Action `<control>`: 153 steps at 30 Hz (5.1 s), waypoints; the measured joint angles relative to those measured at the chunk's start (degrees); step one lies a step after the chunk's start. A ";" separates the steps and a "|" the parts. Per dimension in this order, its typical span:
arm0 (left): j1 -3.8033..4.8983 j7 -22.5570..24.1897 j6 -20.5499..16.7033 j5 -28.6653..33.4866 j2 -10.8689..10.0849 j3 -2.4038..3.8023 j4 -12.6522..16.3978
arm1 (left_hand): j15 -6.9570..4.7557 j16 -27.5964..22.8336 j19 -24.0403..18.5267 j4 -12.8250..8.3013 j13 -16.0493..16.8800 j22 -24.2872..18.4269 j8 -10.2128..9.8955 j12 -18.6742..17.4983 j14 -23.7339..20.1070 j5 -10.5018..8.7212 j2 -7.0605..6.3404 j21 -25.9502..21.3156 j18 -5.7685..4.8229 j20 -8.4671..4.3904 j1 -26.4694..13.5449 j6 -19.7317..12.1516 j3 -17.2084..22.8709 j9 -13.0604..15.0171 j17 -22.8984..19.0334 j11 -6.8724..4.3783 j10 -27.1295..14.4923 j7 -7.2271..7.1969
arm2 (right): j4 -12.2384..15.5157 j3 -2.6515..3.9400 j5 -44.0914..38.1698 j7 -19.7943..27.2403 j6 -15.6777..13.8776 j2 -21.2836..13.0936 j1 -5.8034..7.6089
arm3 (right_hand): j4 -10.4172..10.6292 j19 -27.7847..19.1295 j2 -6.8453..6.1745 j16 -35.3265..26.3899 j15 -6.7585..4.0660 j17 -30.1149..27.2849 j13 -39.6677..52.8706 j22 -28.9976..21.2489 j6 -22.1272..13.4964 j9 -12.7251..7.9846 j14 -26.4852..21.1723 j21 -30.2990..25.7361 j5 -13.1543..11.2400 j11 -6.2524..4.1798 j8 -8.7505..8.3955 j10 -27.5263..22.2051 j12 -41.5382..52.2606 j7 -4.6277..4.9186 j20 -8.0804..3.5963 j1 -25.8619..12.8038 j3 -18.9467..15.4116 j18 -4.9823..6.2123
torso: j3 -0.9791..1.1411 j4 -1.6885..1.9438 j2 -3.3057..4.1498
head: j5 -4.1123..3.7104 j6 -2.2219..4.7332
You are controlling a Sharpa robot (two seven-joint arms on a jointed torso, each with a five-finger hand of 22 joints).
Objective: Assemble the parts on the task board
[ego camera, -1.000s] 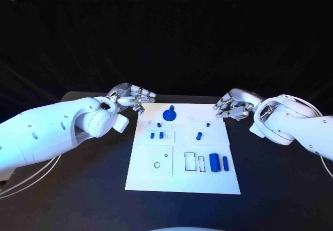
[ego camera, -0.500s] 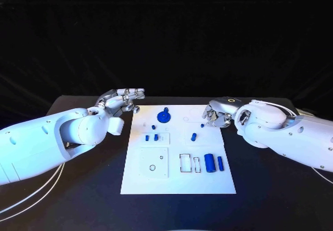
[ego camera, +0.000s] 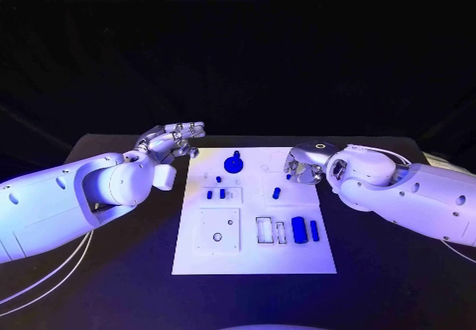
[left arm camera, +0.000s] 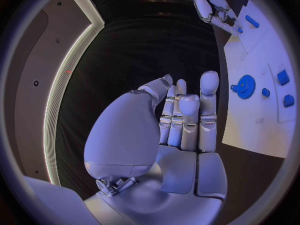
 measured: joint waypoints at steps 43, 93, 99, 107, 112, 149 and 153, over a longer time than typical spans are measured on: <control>-0.02 -0.24 0.04 0.00 0.12 -0.01 -0.05 | 0.02 -0.23 0.00 -0.31 0.27 -0.59 0.00 0.67 0.00 0.00 0.23 -0.88 -0.01 0.00 0.23 -0.01 -0.31 -0.02 -0.41 0.22 -0.22 0.00 | 1.56 0.28 -4.92 -2.62 -3.11 -0.51 -2.07 | -0.41 3.18 0.53 0.67 -0.62 0.92 -3.02 5.76 5.22 0.91 0.20 3.33 -2.24 -1.24 0.72 4.91 -0.37 -1.14 -0.91 -1.15 7.49 -0.01 | 0.01 -0.04 -0.12 | -0.19 -0.83; -0.03 -1.27 0.53 -0.05 1.39 -0.02 -0.79 | 0.30 -0.60 0.00 -0.63 0.56 -1.52 -0.01 1.45 -0.28 0.00 0.23 -2.71 -0.02 0.00 0.23 -0.95 -0.63 -0.09 -1.26 0.51 -1.34 0.51 | 15.48 0.40 0.87 -0.97 -7.22 3.68 -6.10 | -0.57 3.77 0.36 0.89 -0.61 1.22 -3.29 6.83 5.48 1.29 0.20 4.22 -2.37 -1.00 0.14 5.11 -0.59 -0.72 -0.70 -1.30 8.28 -0.01 | -0.15 0.00 -0.05 | 2.69 -2.08; -0.03 -1.33 0.68 -0.05 1.49 -0.02 -0.70 | 0.30 -0.60 0.01 -0.63 0.56 -1.52 -0.01 1.45 -0.28 0.00 0.23 -2.71 -0.02 0.00 0.23 -0.95 -0.63 -0.09 -1.26 0.51 -1.34 0.51 | 14.05 0.29 0.78 -0.61 -5.95 5.69 -7.36 | -0.72 3.77 0.35 0.89 -0.61 1.29 -3.29 6.79 5.43 1.25 0.20 4.22 -2.37 -0.99 0.26 5.11 -0.59 -0.67 -0.70 -1.30 8.44 0.00 | -0.12 -0.01 -0.05 | 2.87 -2.31; -0.03 -1.42 0.86 -0.06 1.49 -0.02 -0.51 | 0.49 -0.75 0.01 -0.46 0.62 -1.62 -0.01 1.45 -0.48 0.00 0.23 -2.71 -0.01 0.00 0.23 -0.95 -0.79 -0.09 -1.39 0.72 -1.55 0.51 | 12.40 0.24 0.36 -0.51 -4.92 7.37 -8.26 | -0.73 3.77 0.28 0.89 -0.61 1.28 -3.30 6.73 5.38 1.26 0.20 4.22 -2.37 -0.97 0.26 5.13 -0.59 -0.66 -0.70 -1.37 8.44 -0.01 | -0.08 0.03 -0.04 | 3.27 -2.64; -0.03 -1.47 0.92 -0.07 1.46 -0.02 -0.49 | 0.49 -0.81 0.01 -0.46 0.63 -1.64 -0.01 1.45 -0.48 0.00 0.23 -2.71 -0.01 0.00 0.23 -0.95 -0.79 -0.09 -1.42 0.72 -1.55 0.51 | 11.99 0.24 0.09 -0.51 -4.40 7.70 -8.40 | -0.73 3.77 0.28 0.89 -0.61 1.28 -3.29 6.73 5.35 1.27 0.20 4.22 -2.42 -0.97 0.25 5.13 -0.59 -0.66 -0.70 -1.37 8.44 -0.01 | -0.09 0.01 -0.04 | 3.50 -2.79; -0.04 -1.79 1.08 -0.57 1.50 -0.03 -0.48 | 0.49 -0.81 -0.12 -0.15 0.94 -2.07 0.23 2.19 -0.48 0.00 0.61 -3.39 -0.02 0.13 -0.15 -1.15 -1.74 -0.09 -1.80 0.72 -1.97 0.71 | 10.40 -0.16 -2.50 -1.24 -1.57 10.04 -8.63 | 1.54 2.22 -4.00 1.11 0.85 0.69 -3.48 3.36 -3.12 -0.18 0.20 2.62 -2.41 1.56 -0.88 -4.87 -2.06 2.25 0.84 -5.66 3.91 -0.01 | -0.08 -0.02 -0.09 | 4.12 -3.32; -0.04 -1.79 1.07 -0.61 1.53 -0.03 -0.56 | 0.49 -0.81 -0.20 -0.16 1.00 -2.16 0.23 2.44 -0.48 -0.21 0.30 -3.66 -0.02 0.21 -0.46 -1.15 -2.06 -0.09 -1.80 0.74 -1.99 0.71 | 10.75 -0.38 -2.59 -1.72 -3.16 9.45 -8.82 | 1.49 2.01 -4.37 1.11 1.05 0.30 -3.48 2.94 -3.23 -0.14 0.40 2.13 -2.31 2.36 -0.88 -6.31 -1.68 2.35 1.05 -5.28 2.74 0.00 | -0.05 -0.04 -0.10 | 4.15 -3.28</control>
